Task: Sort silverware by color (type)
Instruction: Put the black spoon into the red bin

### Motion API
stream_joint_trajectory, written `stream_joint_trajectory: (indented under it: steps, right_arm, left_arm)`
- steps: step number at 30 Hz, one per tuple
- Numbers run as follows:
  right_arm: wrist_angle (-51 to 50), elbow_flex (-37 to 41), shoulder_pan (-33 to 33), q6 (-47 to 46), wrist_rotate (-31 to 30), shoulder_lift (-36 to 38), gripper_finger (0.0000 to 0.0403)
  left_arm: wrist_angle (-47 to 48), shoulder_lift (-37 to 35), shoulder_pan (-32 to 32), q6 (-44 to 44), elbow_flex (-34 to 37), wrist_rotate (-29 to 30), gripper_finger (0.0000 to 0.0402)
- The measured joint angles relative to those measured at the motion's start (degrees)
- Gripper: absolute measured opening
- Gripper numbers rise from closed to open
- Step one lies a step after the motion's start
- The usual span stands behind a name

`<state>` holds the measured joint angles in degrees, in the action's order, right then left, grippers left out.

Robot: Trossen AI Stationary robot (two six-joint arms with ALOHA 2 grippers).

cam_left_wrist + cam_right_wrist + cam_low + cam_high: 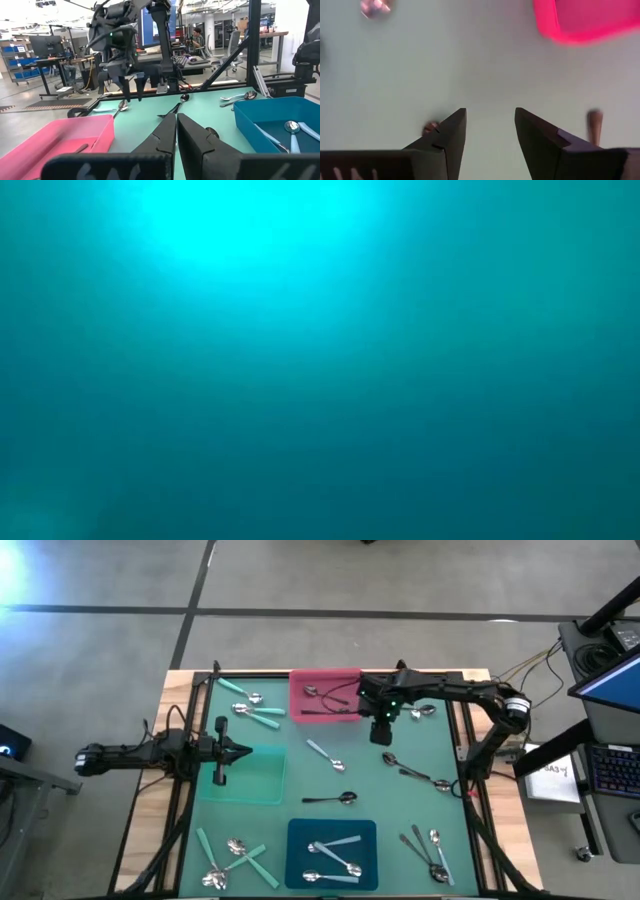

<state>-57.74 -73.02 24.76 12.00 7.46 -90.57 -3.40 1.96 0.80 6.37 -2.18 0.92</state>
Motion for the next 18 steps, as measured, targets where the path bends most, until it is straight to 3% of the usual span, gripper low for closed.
stream_joint_trajectory:
  steps: [9, 14, 18]
  right_arm:
    - [1.5, 11.2, 3.0, -4.9, 0.8, 4.1, 0.0160]
    - [3.4, 18.5, 1.0, -10.4, 8.0, 8.1, 0.0160]
    - [7.2, 24.4, -2.2, -16.9, 7.5, 12.5, 0.0160]
  left_arm:
    - [0.0, 0.0, 0.0, 0.0, 0.0, 0.0, 0.0000]
    - [0.0, 0.0, 0.0, 0.0, 0.0, 0.0, 0.0000]
    - [0.0, 0.0, 0.0, 0.0, 0.0, 0.0, 0.0000]
